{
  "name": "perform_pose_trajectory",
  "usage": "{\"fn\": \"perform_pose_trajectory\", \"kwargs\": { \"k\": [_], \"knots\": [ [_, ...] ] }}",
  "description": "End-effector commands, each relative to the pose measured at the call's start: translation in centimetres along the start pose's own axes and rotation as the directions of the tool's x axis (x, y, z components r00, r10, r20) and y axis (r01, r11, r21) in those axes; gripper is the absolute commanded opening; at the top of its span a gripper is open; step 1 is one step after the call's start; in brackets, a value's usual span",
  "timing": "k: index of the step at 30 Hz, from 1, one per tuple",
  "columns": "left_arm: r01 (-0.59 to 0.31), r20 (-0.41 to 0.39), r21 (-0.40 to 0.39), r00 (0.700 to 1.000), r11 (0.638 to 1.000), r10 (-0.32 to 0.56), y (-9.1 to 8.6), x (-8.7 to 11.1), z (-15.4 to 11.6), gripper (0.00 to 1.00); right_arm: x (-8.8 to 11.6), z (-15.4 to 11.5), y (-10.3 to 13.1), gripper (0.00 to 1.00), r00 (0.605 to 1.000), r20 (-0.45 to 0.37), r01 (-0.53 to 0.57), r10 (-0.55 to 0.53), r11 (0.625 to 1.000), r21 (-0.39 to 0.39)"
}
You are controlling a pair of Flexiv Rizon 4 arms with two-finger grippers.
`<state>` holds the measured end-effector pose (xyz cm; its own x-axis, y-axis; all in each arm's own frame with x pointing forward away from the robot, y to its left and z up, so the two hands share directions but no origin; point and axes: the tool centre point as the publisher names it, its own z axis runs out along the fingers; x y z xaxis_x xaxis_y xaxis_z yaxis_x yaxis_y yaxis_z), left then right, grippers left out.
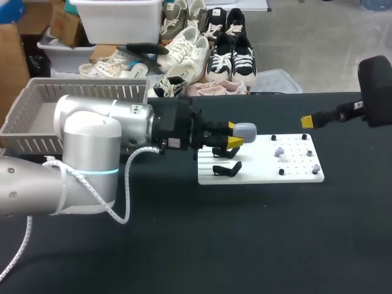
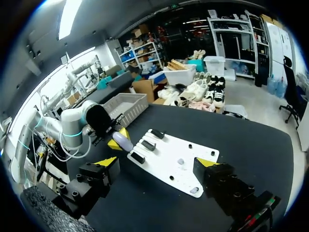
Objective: Pick up each earbud case from the left stands, insert the matching earbuds, close the lid, and place the case in the box.
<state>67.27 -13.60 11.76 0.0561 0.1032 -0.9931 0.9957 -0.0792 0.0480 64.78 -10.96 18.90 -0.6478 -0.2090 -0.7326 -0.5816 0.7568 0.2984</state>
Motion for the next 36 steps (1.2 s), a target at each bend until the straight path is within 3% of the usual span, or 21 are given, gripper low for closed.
{"fn": "perform_pose_trajectory", "kwargs": {
  "k": [1, 8, 16, 36],
  "knots": [
    [-0.009, -0.012, 0.001, 1.000, 1.000, 0.009, 0.0, 0.1, 0.2, 0.00, -0.1, 0.0, 1.3, 1.00, 1.000, -0.020, 0.021, -0.021, 1.000, 0.015],
    [-0.009, -0.012, 0.001, 1.000, 1.000, 0.009, 0.0, 0.1, 0.2, 0.00, 0.3, 1.7, 3.0, 1.00, 0.994, -0.081, 0.076, -0.073, 0.997, 0.027],
    [-0.009, -0.012, 0.001, 1.000, 1.000, 0.009, 0.0, 0.1, 0.2, 0.00, 0.4, 3.6, 3.7, 1.00, 0.993, -0.108, 0.056, -0.057, 0.998, -0.013],
    [-0.009, -0.012, 0.001, 1.000, 1.000, 0.009, 0.0, 0.1, 0.2, 0.00, 0.8, 6.5, 5.4, 1.00, 0.979, -0.192, 0.072, -0.063, 0.997, 0.038]
  ]
}}
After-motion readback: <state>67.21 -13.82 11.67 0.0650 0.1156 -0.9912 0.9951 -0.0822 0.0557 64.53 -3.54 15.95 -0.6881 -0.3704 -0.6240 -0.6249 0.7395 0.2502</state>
